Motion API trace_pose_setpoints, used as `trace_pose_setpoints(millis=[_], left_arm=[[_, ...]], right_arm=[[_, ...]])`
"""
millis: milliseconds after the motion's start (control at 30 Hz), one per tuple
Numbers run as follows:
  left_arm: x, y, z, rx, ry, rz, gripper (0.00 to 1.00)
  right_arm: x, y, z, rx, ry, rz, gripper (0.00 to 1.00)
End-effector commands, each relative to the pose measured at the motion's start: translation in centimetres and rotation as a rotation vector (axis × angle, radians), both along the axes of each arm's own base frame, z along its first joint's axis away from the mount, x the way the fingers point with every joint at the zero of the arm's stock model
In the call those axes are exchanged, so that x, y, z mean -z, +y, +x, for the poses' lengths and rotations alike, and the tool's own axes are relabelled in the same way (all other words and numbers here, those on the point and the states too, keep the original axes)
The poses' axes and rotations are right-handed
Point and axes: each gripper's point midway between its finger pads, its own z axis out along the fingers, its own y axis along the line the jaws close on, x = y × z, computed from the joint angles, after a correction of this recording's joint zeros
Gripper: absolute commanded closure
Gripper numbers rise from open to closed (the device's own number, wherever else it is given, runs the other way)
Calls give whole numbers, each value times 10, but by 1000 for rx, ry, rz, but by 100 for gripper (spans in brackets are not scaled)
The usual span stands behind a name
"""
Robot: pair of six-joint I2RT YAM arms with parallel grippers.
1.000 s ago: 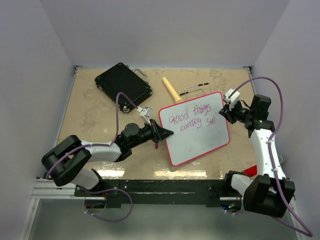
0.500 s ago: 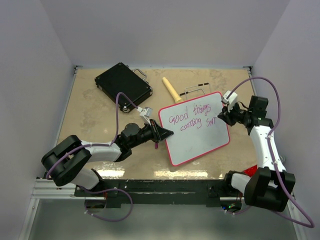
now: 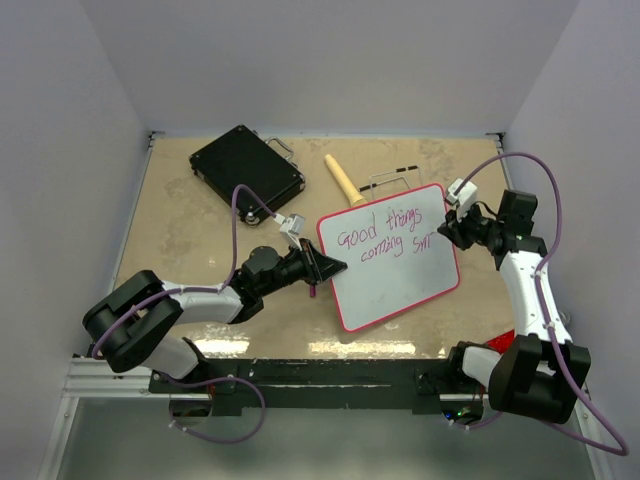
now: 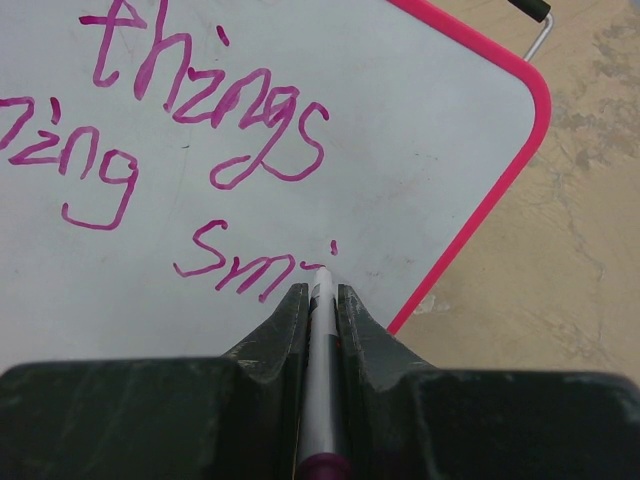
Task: Write a sentence on the whiteboard
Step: Write on the whiteboard with the whiteboard marker without the cap.
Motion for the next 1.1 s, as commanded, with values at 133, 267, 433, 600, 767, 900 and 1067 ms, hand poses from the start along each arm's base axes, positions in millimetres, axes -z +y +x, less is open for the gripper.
trace_pose_setpoints(millis=[133,267,433,600,767,900,1067], left_arm=[[-9,-5,-9,65,-80,-3,100],[-8,-5,-8,64,-75,-1,100],[-7,-5,-9,65,-75,-3,100],[-8,-5,-10,68,-77,-5,100],[-6,-4,-10,65,-73,0,100],[-6,-3,-10,62,-74,1,100],[-5,-2,-11,61,-74,1,100]], right_arm=[[11,8,-12,-117,44,-19,100],[22,10,-25,-162,83,-36,100],[26,11,-31,-172,97,-46,100],[15,2,-15,-80,53,-49,100],[-3,-5,2,-17,-11,-44,100],[-9,-4,3,-20,-15,-35,100],[-21,0,-5,-39,-38,-31,100]])
